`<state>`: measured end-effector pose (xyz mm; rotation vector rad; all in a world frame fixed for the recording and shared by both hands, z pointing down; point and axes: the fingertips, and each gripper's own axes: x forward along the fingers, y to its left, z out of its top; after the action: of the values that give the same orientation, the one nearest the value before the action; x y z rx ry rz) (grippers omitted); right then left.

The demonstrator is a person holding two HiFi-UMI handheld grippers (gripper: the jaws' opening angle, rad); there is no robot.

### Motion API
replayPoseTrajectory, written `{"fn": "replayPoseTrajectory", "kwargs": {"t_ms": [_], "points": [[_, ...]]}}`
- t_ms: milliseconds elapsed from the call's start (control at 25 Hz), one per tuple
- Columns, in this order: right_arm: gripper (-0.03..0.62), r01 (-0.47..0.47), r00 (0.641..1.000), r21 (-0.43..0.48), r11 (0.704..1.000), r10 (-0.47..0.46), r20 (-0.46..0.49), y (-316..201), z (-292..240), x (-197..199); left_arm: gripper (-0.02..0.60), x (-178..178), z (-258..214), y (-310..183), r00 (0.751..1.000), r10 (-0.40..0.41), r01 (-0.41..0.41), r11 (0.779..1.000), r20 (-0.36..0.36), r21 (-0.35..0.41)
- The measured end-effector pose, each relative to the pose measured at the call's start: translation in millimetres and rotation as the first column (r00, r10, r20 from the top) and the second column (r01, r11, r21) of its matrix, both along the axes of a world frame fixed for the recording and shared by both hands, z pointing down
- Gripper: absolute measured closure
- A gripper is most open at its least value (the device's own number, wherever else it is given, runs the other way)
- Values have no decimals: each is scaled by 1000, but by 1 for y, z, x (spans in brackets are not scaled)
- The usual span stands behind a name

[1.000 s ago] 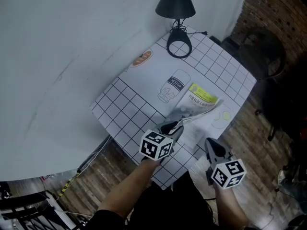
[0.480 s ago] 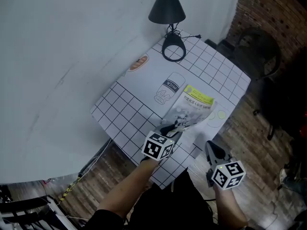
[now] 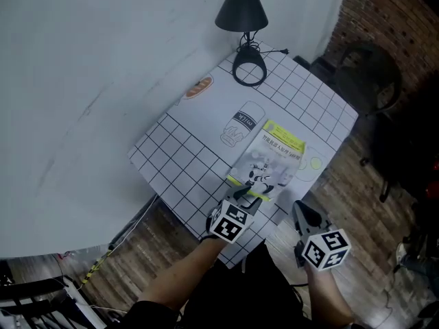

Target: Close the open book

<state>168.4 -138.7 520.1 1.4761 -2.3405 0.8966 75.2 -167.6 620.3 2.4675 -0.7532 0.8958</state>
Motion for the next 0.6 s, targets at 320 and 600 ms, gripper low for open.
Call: {"fn": "replayPoseTrajectory", "kwargs": {"t_ms": [320, 600], "points": [[589, 26, 1000, 8, 1000, -26, 12, -6, -10, -13, 426, -3, -11, 2, 998, -32, 29, 998, -46, -53], [589, 46, 999, 18, 999, -46, 26, -16, -17, -23, 426, 7, -3, 22, 998, 37, -41, 994, -44, -101]]}}
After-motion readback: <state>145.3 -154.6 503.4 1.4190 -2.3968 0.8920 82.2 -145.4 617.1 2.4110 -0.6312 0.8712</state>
